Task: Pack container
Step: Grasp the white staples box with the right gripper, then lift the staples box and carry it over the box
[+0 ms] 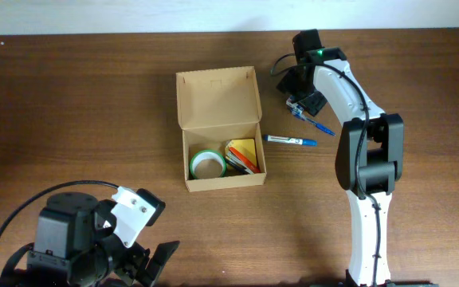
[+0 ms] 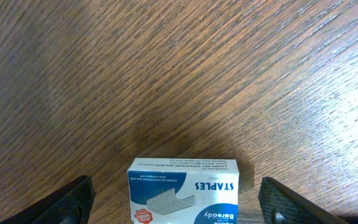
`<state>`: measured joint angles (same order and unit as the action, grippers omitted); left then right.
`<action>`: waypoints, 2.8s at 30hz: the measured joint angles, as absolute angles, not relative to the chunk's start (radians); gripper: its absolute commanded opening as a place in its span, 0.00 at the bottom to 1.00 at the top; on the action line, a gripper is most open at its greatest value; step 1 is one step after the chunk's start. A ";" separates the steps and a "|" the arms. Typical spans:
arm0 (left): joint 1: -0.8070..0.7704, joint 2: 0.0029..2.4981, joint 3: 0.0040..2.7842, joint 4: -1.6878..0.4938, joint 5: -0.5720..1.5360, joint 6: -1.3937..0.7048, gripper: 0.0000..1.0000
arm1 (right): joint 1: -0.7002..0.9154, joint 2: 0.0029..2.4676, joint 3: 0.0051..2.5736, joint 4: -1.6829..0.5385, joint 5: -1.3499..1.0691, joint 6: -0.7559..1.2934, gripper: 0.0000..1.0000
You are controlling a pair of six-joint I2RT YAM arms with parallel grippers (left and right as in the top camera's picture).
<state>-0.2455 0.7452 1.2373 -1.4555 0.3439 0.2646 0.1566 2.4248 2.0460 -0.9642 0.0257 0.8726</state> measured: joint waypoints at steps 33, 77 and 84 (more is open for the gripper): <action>-0.245 0.745 1.237 -1.456 0.344 0.265 0.99 | 0.157 2.442 2.052 -0.999 0.027 0.792 0.55; -0.245 0.745 1.237 -1.456 0.344 0.265 1.00 | 0.392 2.432 2.996 -1.692 -0.052 0.384 0.50; -0.245 0.745 1.237 -1.456 0.344 0.265 1.00 | 0.390 2.432 2.996 -1.692 -0.054 0.363 0.50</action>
<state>-0.2455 0.7452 1.2373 -1.4555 0.3439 0.2646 0.3897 2.4321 2.9959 -1.6924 -0.0544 0.3634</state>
